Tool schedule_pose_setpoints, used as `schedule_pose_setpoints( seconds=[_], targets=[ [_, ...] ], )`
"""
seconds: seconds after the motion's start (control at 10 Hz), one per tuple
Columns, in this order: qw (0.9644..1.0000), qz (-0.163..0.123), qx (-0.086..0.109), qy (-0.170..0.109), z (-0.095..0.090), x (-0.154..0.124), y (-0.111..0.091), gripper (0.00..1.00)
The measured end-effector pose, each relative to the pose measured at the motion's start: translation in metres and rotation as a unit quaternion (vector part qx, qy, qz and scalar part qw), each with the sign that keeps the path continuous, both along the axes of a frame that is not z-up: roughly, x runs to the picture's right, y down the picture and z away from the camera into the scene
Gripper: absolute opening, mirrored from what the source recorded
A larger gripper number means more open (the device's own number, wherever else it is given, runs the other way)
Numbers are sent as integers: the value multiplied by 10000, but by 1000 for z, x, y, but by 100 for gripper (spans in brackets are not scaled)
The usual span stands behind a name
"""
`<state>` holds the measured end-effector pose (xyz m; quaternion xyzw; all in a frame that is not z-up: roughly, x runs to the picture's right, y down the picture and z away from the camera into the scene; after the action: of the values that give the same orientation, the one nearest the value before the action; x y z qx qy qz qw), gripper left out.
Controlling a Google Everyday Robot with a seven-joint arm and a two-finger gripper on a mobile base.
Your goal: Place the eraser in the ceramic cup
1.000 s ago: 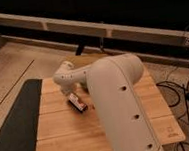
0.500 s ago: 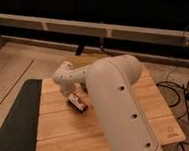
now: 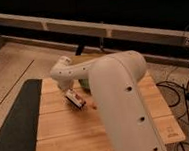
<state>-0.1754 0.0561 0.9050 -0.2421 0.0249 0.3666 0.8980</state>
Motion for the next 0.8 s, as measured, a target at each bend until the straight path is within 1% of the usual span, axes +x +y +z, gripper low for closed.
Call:
schedule_pose_setpoints(
  seconds=[0.1, 0.2, 0.4, 0.5, 0.6, 0.7, 0.8],
  targets=[
    [9999, 6, 128, -25, -6, 1, -7, 18],
    [9995, 7, 311, -66, -15, 2, -17, 18],
    [9984, 3, 561, -100, -28, 5, -34, 18],
    [9975, -2, 699, -96, -35, 9, -45, 18],
    [9959, -5, 902, -69, -44, 16, -61, 18],
    [9952, -4, 983, -40, -47, 20, -68, 18],
    [9932, 5, 1161, 38, -51, 31, -84, 18]
  ],
)
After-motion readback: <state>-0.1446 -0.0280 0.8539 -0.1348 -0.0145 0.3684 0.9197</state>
